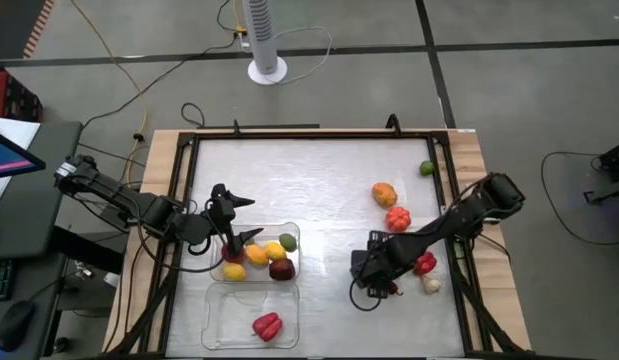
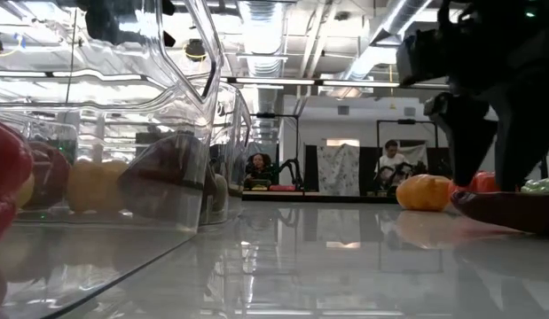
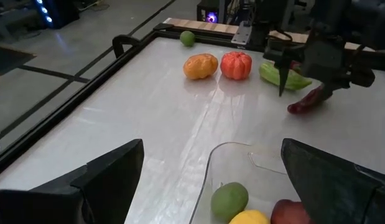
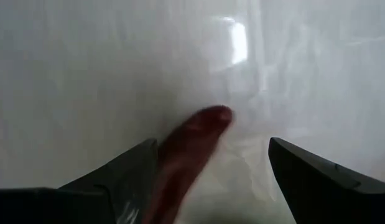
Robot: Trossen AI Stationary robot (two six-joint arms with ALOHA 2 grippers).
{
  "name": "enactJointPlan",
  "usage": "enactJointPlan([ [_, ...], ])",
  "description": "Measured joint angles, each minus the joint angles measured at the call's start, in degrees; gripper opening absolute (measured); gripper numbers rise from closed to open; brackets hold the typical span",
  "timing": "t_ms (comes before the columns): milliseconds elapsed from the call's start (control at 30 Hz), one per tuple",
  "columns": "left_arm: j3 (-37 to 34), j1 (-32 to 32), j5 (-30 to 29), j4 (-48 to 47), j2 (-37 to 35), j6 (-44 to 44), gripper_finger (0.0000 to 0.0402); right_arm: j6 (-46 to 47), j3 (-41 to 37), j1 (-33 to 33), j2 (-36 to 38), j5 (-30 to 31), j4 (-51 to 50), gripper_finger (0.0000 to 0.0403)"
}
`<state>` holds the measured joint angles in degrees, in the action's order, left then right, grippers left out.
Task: Sort produce into baskets
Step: Put the eggplant into the bottom transparent bin
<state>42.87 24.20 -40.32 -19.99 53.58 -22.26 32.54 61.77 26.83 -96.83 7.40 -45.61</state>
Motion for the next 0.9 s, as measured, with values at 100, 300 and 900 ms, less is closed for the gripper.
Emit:
enactJointPlan([
  [100, 0.00, 0.01, 0.00, -0.21, 0.01, 0.11, 0.0368, 0.87, -1.77, 0.24, 0.02, -0.82, 3.22, 0.0333],
  [300, 0.00, 0.01, 0.22, -0.70, 0.00, 0.69, 0.0368, 2.42, -5.11, 0.13, 0.01, -2.71, 8.40, 0.0323],
  [900, 0.00, -0.01, 0.35, -0.70, 0.00, 1.62, 0.0368, -1.51, -5.39, -0.75, 0.02, 0.09, 8.18, 0.0103],
])
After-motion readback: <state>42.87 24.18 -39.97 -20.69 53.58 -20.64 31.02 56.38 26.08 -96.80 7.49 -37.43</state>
